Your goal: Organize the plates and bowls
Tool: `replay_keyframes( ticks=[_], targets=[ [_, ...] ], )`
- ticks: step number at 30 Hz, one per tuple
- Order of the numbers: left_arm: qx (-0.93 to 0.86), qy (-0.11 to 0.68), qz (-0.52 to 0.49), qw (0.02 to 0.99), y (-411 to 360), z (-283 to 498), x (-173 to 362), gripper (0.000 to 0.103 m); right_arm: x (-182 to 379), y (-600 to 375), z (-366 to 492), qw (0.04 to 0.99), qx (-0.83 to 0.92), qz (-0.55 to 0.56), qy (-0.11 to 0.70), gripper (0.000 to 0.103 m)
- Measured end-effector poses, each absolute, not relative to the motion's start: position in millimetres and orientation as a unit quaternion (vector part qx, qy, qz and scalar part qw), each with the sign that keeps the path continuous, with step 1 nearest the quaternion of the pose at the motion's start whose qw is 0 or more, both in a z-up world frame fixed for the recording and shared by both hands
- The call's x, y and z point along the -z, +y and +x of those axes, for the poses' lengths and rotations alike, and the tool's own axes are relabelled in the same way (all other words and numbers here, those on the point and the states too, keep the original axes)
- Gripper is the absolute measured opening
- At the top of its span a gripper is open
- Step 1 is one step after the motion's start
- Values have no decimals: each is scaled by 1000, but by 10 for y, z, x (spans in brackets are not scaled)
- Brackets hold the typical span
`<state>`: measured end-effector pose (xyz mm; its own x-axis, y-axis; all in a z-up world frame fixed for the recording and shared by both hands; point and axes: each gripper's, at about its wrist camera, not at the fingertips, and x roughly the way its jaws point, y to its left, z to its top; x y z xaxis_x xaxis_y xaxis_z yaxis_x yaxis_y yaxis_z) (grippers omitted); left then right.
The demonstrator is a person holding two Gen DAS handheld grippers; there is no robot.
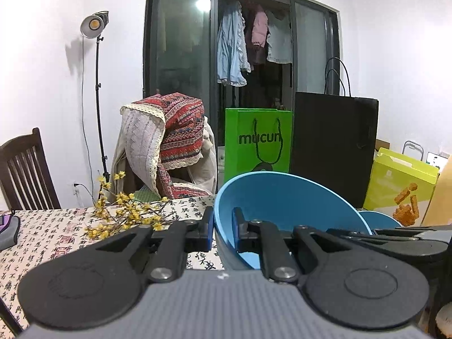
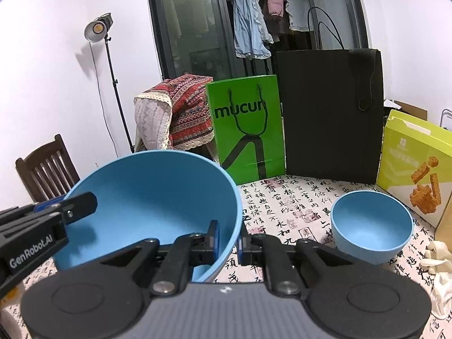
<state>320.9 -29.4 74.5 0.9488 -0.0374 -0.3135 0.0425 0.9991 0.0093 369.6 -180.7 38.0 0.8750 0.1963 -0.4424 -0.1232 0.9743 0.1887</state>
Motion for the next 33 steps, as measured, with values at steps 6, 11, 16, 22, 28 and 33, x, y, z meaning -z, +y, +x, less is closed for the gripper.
replay_keyframes(
  ticks=[6, 11, 16, 22, 28, 33],
  targets=[
    [16, 154, 6, 988, -277, 3019, -766, 14, -404, -1782, 3521, 966, -87, 77, 231, 12],
    [14, 147, 8, 989, -288, 2845, -790, 14, -434, -1784, 3338, 968, -89, 76, 223, 12],
    [12, 140, 5, 990, -293, 2671, -803, 14, -458, -1801, 3158, 969, -93, 77, 216, 12],
    [8, 140, 1, 990, -255, 2489, -779, 14, -437, -1769, 2970, 969, -100, 75, 212, 12],
    [1, 132, 0, 991, -191, 2327, -778, 14, -419, -1703, 2811, 970, -109, 68, 205, 12],
    [-4, 130, -4, 992, -155, 2213, -768, 13, -422, -1656, 2703, 971, -115, 66, 200, 12]
  ],
)
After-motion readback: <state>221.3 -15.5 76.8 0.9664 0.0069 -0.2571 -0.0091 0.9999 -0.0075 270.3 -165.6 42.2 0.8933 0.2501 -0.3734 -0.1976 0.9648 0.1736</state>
